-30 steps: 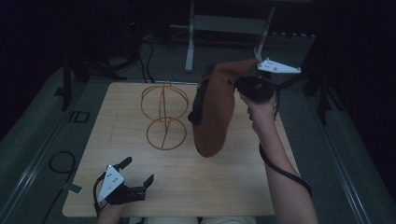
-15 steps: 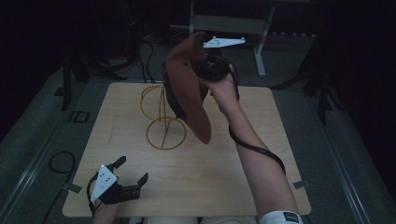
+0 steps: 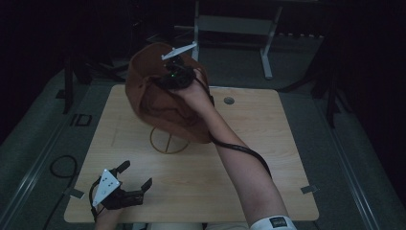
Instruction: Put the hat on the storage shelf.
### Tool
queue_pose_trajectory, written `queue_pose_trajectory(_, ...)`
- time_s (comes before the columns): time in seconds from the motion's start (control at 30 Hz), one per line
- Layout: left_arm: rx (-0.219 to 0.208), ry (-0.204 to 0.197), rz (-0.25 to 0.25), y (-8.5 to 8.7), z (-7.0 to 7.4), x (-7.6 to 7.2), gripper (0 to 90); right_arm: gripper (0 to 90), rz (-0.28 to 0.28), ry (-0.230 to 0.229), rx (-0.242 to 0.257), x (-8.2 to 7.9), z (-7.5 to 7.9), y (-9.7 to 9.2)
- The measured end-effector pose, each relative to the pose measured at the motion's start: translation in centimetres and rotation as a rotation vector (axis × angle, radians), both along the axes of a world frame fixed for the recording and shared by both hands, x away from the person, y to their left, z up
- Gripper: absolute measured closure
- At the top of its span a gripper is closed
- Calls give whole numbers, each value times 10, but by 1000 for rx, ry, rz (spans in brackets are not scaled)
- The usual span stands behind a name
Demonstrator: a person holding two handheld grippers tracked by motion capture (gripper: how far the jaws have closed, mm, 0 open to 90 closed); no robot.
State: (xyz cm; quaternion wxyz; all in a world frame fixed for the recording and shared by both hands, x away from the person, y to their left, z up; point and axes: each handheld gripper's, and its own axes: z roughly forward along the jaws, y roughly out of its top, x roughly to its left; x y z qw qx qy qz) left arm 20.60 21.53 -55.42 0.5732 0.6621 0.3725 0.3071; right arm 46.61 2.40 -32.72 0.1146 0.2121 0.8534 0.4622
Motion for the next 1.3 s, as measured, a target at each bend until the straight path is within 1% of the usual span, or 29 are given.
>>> queue_pose_trajectory(0.07, -6, 0, -2, 0, 0, 0, 24, 537, -3, -8, -23, 0, -9, 8)
queue_pose_trajectory(0.1, -7, 2, -4, 0, -1, 0, 24, 447, 9, 0, -37, 0, -13, 11)
queue_pose_trajectory(0.13, -4, 5, -5, 0, -1, 0, 24, 389, 20, -5, -62, -1, -18, 15)
queue_pose_trajectory(0.17, -7, 7, -6, 0, -2, 0, 24, 325, 30, -50, -87, -3, -22, 19)
queue_pose_trajectory(0.2, -9, 10, -6, 0, -2, 0, 24, 278, 31, -76, -111, -6, -24, 22)
queue_pose_trajectory(0.23, -9, 10, -6, 0, -2, 0, 24, 278, 31, -76, -111, -6, -24, 22)
queue_pose_trajectory(0.27, -5, 13, -8, 0, -3, 0, 24, 256, 39, -85, -119, -7, -25, 23)
queue_pose_trajectory(0.3, -7, 14, -10, 0, -3, 0, 24, 221, 49, -81, -109, -9, -24, 22)
queue_pose_trajectory(0.37, -4, 14, -9, 0, -3, 0, 24, 217, 60, -48, -48, -7, -22, 15)
queue_pose_trajectory(0.4, -5, 13, -10, 0, -3, 0, 24, 207, 60, -27, -28, -5, -21, 11)
queue_pose_trajectory(0.43, -8, 15, -9, 0, -3, 1, 24, 197, 71, -17, -8, -5, -20, 8)
queue_pose_trajectory(0.47, -8, 17, -8, 0, -3, 1, 24, 193, 68, -30, 5, -5, -20, 4)
queue_pose_trajectory(0.5, -7, 17, -9, 0, -4, 1, 24, 193, 64, -48, 6, -5, -19, 1)
queue_pose_trajectory(0.57, -4, 18, -9, 0, -4, 1, 24, 190, 62, -67, 20, -7, -18, -6)
queue_pose_trajectory(0.67, -1, 19, -6, -1, -5, 2, 24, 188, 57, -73, 55, -10, -15, -20)
queue_pose_trajectory(0.8, 10, 21, -5, -2, -6, 2, 24, 187, 60, -94, 106, -19, -14, -42)
queue_pose_trajectory(0.87, 6, 25, -5, -3, -6, 3, 24, 186, 67, -99, 114, -25, -16, -53)
queue_pose_trajectory(0.93, 13, 27, -9, -5, -7, 3, 24, 185, 59, -104, 100, -30, -20, -63)
queue_pose_trajectory(0.97, 16, 28, -9, -6, -7, 4, 24, 184, 56, -105, 102, -33, -21, -68)
queue_pose_trajectory(1.07, 21, 32, -13, -8, -8, 4, 24, 178, 52, -89, 110, -39, -27, -83)
queue_pose_trajectory(1.17, 23, 34, -15, -8, -9, 4, 24, 175, 48, -106, 109, -47, -33, -98)
queue_pose_trajectory(1.3, 22, 37, -11, -8, -10, 4, 24, 173, 42, -109, 115, -59, -42, -120)
